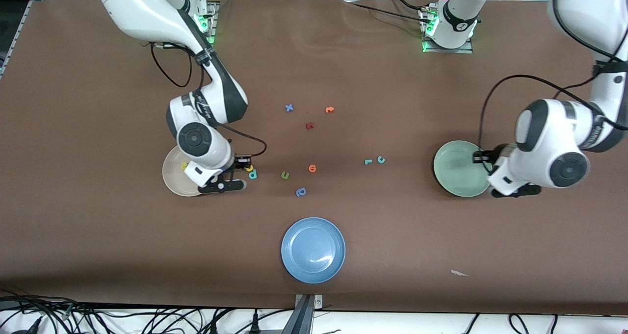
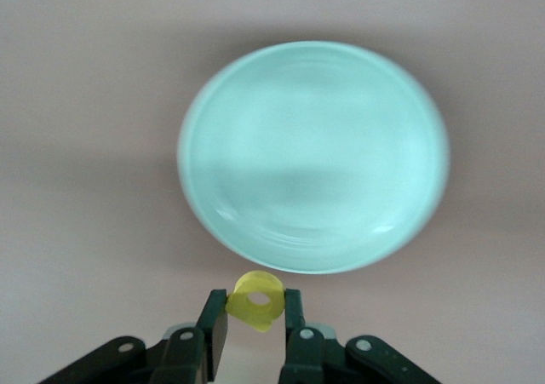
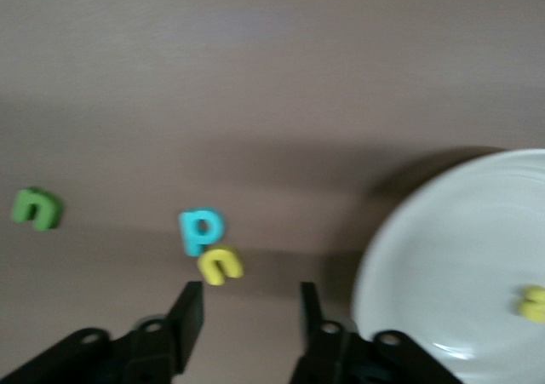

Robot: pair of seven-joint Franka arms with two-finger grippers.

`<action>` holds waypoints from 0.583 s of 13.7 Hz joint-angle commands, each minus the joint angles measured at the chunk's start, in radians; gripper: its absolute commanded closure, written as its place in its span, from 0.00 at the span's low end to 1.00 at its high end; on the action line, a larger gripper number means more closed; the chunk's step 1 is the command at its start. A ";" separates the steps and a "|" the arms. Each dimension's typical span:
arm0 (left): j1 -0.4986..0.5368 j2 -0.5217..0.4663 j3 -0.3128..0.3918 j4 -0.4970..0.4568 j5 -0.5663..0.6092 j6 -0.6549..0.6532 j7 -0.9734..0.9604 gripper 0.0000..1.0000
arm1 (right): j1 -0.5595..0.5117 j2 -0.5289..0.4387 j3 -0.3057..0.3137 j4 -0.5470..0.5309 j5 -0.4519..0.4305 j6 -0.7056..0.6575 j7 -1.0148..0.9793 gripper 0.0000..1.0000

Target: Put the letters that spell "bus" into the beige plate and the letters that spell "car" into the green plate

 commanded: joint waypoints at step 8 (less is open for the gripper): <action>0.051 0.107 -0.017 -0.068 0.023 0.230 0.076 0.95 | -0.007 0.098 0.046 0.006 0.004 0.153 -0.030 0.50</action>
